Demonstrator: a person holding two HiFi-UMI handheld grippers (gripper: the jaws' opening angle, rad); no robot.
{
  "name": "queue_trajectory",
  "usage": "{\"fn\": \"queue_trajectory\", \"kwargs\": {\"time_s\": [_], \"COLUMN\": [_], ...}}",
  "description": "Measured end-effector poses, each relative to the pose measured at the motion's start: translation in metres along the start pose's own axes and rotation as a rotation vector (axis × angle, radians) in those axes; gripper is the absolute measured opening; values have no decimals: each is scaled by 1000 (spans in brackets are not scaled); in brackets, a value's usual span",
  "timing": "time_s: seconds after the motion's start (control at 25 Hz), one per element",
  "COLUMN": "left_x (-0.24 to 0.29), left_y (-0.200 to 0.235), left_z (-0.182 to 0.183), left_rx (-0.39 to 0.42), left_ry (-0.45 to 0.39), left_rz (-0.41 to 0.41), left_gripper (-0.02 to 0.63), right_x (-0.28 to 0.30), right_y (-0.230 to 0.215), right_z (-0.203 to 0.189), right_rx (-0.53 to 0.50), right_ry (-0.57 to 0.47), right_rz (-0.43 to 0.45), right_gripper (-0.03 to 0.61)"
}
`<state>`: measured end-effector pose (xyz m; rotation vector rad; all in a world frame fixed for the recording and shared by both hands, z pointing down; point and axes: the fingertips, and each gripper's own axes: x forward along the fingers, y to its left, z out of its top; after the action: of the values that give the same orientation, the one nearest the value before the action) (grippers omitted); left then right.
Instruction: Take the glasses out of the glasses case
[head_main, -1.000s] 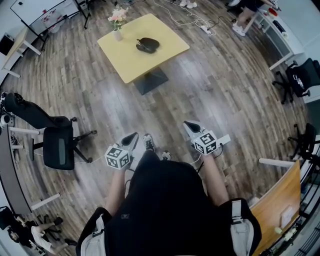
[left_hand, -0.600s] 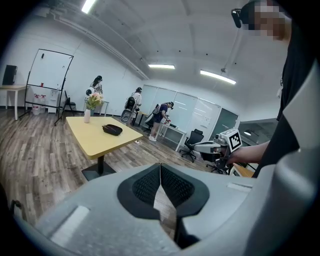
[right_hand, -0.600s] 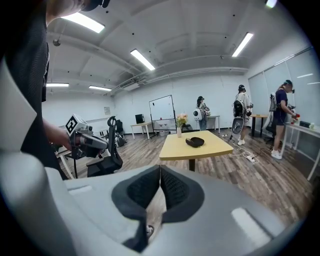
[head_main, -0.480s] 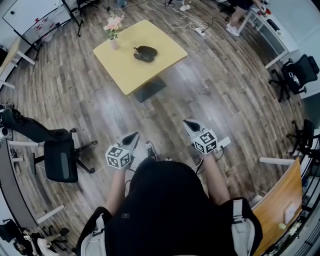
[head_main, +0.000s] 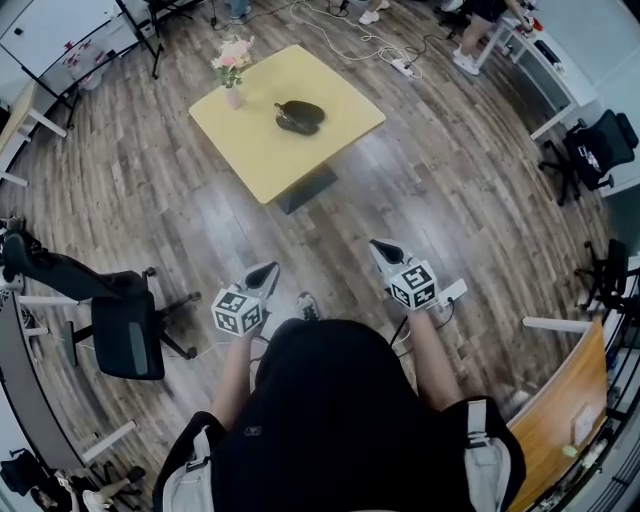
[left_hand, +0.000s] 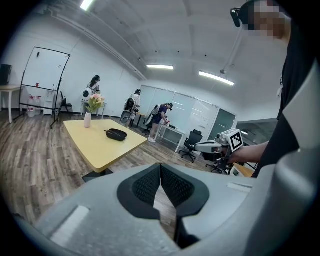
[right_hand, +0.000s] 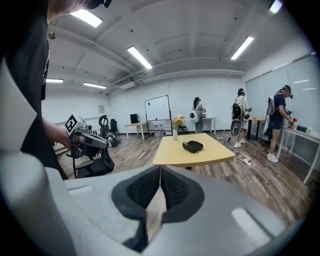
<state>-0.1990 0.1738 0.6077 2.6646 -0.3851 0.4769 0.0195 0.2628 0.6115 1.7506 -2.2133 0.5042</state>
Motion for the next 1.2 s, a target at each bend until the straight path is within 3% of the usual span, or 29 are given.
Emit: {"fn": "queue_trajectory", "kwargs": {"time_s": [0.48, 0.92, 1.2], "left_x": [-1, 14, 16], "left_y": [58, 78, 82], "left_z": [11, 11, 9], "left_rx": [-17, -13, -26], "left_ry": [-16, 14, 28], "left_rz": [8, -36, -20], "left_gripper": [12, 12, 12], "right_x": [58, 68, 76], "right_y": [-4, -5, -22], "right_z": [35, 13, 10], "right_rx": [-29, 13, 28], "right_ry": [-12, 36, 41], "right_rz": [-11, -64, -106], "right_gripper": [6, 5, 5]}}
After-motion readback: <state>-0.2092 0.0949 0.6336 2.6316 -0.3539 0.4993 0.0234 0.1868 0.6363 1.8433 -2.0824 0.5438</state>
